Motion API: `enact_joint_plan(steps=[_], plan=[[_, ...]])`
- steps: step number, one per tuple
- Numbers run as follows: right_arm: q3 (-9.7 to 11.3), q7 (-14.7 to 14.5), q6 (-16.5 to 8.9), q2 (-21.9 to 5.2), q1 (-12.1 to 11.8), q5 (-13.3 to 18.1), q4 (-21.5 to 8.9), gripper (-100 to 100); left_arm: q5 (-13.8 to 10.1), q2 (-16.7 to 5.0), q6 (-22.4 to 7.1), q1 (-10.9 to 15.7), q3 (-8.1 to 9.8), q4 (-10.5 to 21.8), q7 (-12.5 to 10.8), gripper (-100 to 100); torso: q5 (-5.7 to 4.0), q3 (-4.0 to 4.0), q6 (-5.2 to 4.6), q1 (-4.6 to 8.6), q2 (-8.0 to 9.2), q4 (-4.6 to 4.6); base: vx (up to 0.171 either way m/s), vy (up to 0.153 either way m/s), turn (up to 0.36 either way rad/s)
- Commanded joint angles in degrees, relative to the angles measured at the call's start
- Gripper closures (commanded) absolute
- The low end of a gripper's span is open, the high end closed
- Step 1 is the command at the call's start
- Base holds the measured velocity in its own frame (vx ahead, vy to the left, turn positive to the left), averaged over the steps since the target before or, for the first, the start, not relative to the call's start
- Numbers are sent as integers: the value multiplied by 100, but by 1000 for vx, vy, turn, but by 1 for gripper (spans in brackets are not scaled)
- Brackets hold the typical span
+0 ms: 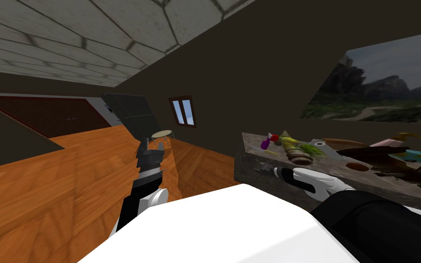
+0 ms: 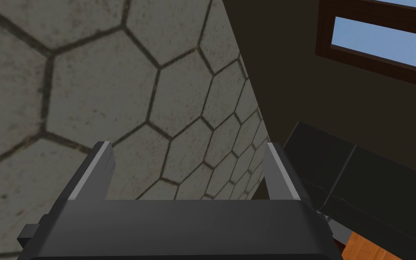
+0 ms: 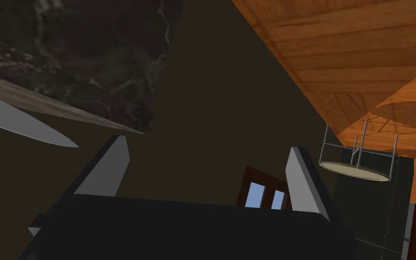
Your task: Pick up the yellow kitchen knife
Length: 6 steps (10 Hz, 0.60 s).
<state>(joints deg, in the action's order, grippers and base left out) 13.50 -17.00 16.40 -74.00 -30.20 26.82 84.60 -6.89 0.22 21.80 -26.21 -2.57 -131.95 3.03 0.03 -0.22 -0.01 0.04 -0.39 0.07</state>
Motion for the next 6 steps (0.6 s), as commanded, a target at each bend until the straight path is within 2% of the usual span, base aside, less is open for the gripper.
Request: enact_joint_plan(steps=[1, 2, 5, 6], plan=[[76, -23, 67, -154, 133, 70, -198, -100, 0, 0, 0, 0, 0, 0, 0, 0, 0, 0, 0, 0, 0, 0, 109, 1, 19], [117, -107, 113, -369, 195, 202, -401, -100, 0, 0, 0, 0, 0, 0, 0, 0, -2, 2, 0, 3, 5, 0, 136, -19, 35], [249, -334, 261, -876, 355, 571, -941, -100, 0, -1, 0, -1, 1, 0, 0, 0, -5, -22, 1, 17, -36, 9, 216, -33, 47], [249, -334, 261, -894, 355, 571, -941, -100, 0, -1, 0, -1, 1, 0, 0, 0, -6, -20, 0, 17, -32, 8, 172, -25, 8]])
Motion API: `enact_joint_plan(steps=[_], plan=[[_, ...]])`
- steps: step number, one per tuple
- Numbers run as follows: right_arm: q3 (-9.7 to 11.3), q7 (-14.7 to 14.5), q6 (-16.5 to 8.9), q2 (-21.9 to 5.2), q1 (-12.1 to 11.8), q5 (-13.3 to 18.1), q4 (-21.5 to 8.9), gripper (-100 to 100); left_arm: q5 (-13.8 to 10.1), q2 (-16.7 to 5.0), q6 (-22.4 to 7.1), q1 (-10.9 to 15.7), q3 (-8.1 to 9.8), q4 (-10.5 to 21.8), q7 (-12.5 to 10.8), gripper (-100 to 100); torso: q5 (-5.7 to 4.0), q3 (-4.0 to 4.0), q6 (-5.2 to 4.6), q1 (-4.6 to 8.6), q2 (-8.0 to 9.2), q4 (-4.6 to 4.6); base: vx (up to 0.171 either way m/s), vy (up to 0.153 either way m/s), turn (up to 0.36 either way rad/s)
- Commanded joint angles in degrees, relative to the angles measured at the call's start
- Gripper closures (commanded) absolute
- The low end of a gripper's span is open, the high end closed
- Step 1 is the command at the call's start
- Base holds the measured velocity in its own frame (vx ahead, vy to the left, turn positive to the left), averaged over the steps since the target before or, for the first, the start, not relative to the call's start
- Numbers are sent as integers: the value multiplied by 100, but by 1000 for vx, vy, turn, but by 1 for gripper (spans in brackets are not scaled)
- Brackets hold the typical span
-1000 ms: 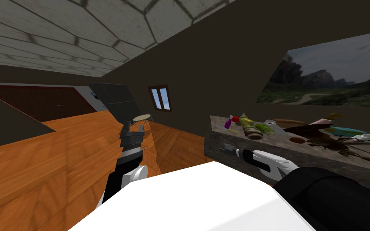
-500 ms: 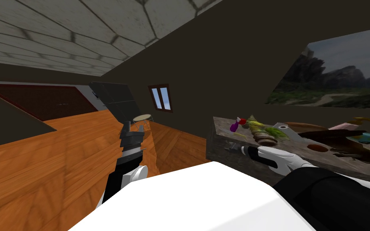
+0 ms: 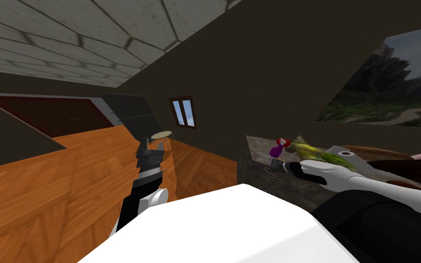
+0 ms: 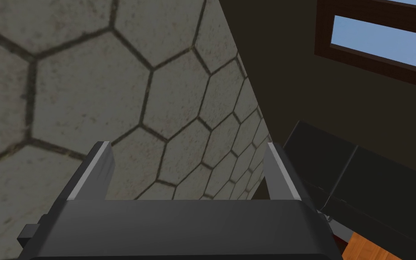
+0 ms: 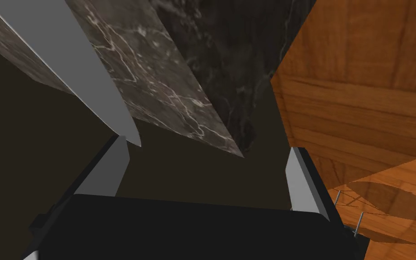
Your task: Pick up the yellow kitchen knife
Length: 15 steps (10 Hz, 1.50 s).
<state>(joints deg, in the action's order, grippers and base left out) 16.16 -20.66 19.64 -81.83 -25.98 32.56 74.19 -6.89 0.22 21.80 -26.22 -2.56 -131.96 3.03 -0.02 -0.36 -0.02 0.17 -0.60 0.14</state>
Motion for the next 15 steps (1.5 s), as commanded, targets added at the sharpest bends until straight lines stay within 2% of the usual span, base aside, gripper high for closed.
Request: enact_joint_plan(steps=[1, 5, 6, 7, 8, 9, 10, 11, 12, 15], plan=[[31, -32, -14, -241, -26, 105, -51, -100, 0, 0, 0, 0, 0, 0, 0, 0, 0, 0, 0, 0, 0, 0, 166, -24, 15], [233, -217, 143, -507, 48, 429, -469, -100, 0, 0, 0, 0, 0, 0, 0, 0, -4, 4, -1, 12, 6, -1, 172, -51, 27], [330, -253, 183, -481, 19, 497, -531, -100, 0, 0, 0, 0, 0, 0, 0, 0, -4, 1, 0, 8, 2, 0, 168, -49, 15], [276, -232, 141, -482, 21, 455, -468, -100, 0, 0, 0, 0, 0, 0, 0, 0, -4, 3, -1, 9, 7, -1, 70, -24, 7], [290, -233, 138, -482, 21, 464, -470, 0, 0, 0, 0, 1, 0, 0, 0, 0, -3, 19, -1, 0, 35, -7, 14, -5, 3], [325, -297, 55, -307, 42, 503, -540, -100, 0, 0, 0, 2, 0, 0, 0, 0, 0, 33, -3, -8, 58, -13, 31, -14, 102], [344, -329, 13, -220, 52, 523, -574, -100, 0, 0, 0, 2, -1, 1, 0, 0, -2, 35, 0, -6, 60, -14, 37, -34, 86], [348, -278, 23, -288, 51, 515, -527, -100, 0, 0, 0, 2, 0, 0, 0, 0, -2, 35, -3, 0, 61, -14, 15, -18, 12], [345, -293, 18, -278, 49, 516, -534, 100, 0, 0, 0, 2, 0, 0, 0, 0, -1, 39, -4, -5, 67, -15, 0, 0, 0], [352, -293, 28, -275, 45, 517, -528, 100, 0, 1, 0, 2, -1, 1, 0, 0, 2, 42, -2, -4, 71, -19, -1, 2, -2]])
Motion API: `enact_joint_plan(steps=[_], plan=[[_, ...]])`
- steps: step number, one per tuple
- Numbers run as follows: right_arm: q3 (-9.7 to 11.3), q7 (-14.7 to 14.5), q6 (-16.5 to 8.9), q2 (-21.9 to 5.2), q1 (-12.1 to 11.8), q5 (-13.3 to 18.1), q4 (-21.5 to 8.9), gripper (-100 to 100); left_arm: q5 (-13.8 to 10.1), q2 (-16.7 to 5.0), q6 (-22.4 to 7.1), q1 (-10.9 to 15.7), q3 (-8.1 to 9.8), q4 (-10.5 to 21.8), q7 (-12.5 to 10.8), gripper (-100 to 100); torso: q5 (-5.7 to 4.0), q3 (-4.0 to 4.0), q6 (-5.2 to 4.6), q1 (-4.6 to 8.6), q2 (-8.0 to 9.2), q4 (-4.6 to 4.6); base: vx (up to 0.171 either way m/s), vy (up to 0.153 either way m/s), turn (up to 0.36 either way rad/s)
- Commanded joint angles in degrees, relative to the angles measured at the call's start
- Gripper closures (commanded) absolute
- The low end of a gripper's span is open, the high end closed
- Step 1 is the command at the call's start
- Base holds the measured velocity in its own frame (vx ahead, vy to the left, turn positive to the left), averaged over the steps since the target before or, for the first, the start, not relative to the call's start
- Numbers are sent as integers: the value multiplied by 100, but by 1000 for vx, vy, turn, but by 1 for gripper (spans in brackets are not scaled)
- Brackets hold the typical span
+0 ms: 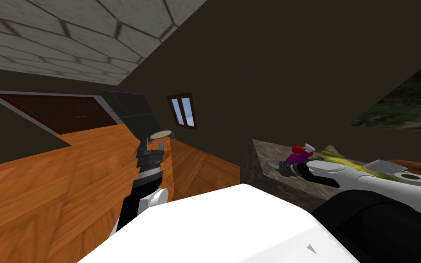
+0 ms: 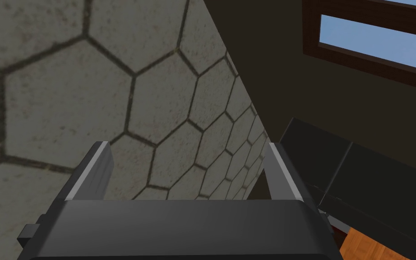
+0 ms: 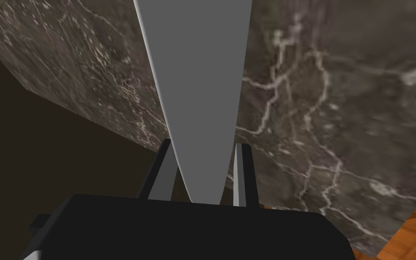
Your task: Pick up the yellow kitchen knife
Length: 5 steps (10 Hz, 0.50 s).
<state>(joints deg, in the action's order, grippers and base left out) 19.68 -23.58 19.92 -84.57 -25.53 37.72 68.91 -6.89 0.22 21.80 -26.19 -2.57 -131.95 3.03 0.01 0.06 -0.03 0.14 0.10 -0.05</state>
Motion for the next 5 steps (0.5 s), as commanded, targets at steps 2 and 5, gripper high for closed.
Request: enact_joint_plan(steps=[2, 5], plan=[[0, 1, 0, 1, 0, -1, 0, 0, 0, 0, 0, 0, 0, 0, 0, 0, 0, 0, 0, 0, 0, 0, 0, 0, 0], [-43, 12, 75, -95, -3, -27, 0, 0, 0, 0, 0, 0, 0, 0, 0, 0, 2, 4, -1, -6, 8, -1, -12, 9, -42]])
